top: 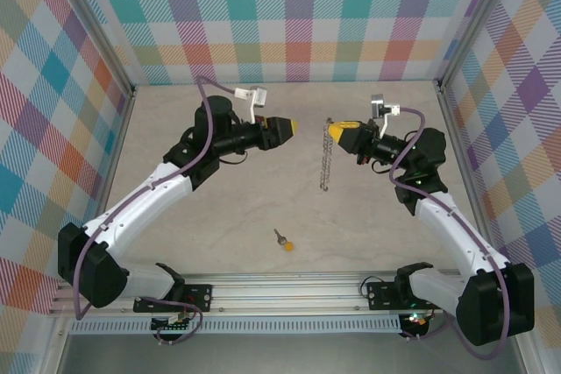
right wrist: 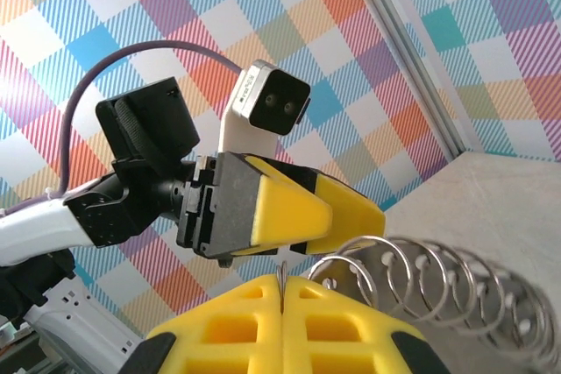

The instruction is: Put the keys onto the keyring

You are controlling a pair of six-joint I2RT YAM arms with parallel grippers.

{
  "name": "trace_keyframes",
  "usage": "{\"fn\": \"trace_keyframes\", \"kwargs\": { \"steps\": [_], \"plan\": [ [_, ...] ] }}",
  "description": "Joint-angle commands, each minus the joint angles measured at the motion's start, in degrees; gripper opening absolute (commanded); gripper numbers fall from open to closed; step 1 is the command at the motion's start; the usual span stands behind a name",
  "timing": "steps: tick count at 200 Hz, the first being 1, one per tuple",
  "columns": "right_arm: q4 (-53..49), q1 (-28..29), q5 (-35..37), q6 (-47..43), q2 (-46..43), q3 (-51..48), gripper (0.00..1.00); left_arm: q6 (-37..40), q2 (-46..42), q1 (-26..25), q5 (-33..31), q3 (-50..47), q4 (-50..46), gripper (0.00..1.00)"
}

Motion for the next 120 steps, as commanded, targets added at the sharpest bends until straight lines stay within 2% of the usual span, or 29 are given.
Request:
{"fn": "trace_keyframes", "kwargs": {
  "steps": [1, 24, 74, 120],
  "plan": [
    [5.91, 0.06, -1.74, 0.83, 1.1, 1.15, 0.0, 3.65, 1.14, -0.53, 9.24, 3.38, 5.52, 0.42],
    [6.78, 0.31, -2.65, 1.47, 2.34, 1.85, 0.0, 3.48, 2.75, -0.54, 14.0, 4.35, 8.22, 0.32],
    [8.4, 1.08, -2.7, 2.59, 3.2, 1.59, 0.0, 3.5, 5.29, -0.54, 19.31, 5.96, 10.23, 0.28],
    [9.24, 1.8, -2.06, 3.55, 3.44, 1.56, 0.0, 2.31, 6.72, -0.63, 21.47, 6.49, 12.17, 0.25]
  ]
}}
